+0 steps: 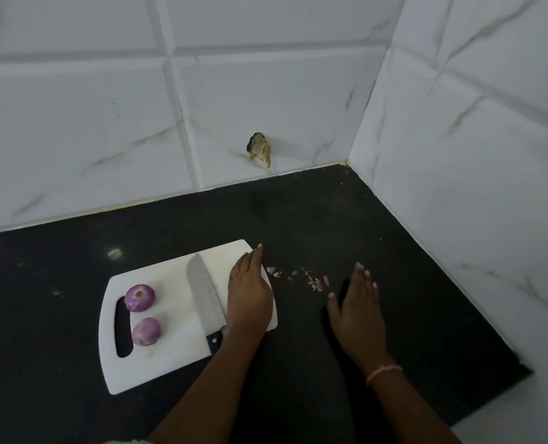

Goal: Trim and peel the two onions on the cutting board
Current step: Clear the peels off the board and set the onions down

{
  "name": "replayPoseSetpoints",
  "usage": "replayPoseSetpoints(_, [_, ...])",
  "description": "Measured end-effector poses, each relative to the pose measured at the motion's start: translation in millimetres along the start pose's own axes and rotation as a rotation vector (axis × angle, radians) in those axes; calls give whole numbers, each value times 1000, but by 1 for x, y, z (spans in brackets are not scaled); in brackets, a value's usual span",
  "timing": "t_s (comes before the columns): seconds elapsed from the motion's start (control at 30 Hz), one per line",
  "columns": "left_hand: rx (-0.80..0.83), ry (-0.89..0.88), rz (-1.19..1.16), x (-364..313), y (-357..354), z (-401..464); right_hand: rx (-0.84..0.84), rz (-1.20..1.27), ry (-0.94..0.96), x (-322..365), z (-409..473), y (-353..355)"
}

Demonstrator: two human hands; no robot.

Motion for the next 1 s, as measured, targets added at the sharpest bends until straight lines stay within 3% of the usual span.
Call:
replayPoseSetpoints(0.3, [-45,33,-87,7,3,-1,202,-210,311,81,12,-59])
replayPoseSetpoints(0.57, [-33,78,-99,11,1,-1,351,-67,606,121,14,-65])
replayPoseSetpoints(0.7, [-29,79,-103,9,3,0,414,54,619,120,9,-60])
replayPoseSetpoints(0.9, [-27,86,-85,6,4,-2,523,-7,656,98,-9,-38])
replayPoseSetpoints(1.0, [-19,97,-74,5,5,-2,486,-41,631,90,-14,-25])
Point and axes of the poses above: each hand's wrist, its own z-axis towards the middle knuckle, its own y-axis out of the back of the hand, x = y × z, the point moved 10 cm from there along z, towards the middle knuckle, and after that the axes turned 3 degrees about y, right-handed, at the moved point
